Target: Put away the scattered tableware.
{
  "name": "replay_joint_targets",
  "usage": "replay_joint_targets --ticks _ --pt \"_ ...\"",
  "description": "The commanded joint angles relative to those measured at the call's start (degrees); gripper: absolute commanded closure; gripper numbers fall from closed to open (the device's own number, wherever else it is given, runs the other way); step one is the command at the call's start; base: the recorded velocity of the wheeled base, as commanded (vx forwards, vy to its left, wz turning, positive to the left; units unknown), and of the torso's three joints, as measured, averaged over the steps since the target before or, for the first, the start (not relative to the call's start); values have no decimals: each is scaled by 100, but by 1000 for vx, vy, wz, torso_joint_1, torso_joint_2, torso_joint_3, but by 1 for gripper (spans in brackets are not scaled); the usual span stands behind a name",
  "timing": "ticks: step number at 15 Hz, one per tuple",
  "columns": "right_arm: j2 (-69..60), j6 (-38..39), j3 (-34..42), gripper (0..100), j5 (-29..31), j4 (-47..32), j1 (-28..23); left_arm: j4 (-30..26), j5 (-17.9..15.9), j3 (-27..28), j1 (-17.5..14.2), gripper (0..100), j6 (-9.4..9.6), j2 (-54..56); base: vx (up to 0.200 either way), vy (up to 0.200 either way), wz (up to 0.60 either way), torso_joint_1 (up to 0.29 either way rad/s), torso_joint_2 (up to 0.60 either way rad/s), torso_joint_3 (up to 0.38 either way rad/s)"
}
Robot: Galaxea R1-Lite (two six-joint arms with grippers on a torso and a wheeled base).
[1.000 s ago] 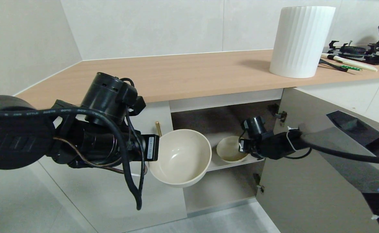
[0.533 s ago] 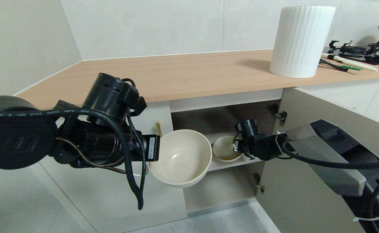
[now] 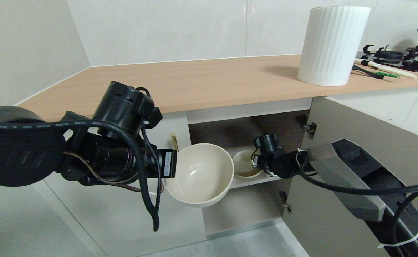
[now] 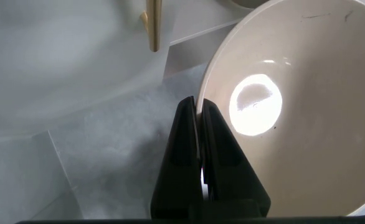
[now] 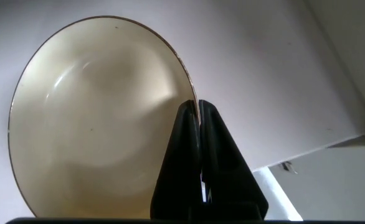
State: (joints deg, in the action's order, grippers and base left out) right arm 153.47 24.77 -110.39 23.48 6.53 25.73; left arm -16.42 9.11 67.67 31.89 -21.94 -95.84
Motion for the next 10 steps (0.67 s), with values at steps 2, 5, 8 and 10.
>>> replay_joint_targets --ticks 2,5,8,10 --pt "227 1 -326 100 95 -82 46 -1 3 1 1 100 -3 -5 0 0 0 0 0 0" --pt "403 10 -421 100 218 -161 54 -1 3 1 1 100 -3 -5 0 0 0 0 0 0" --pt "456 1 -421 100 262 -161 54 -1 3 1 1 100 -12 -13 0 0 0 0 0 0" --pt "491 -7 -421 100 262 -144 107 7 3 1 1 100 -12 -31 0 0 0 0 0 0"
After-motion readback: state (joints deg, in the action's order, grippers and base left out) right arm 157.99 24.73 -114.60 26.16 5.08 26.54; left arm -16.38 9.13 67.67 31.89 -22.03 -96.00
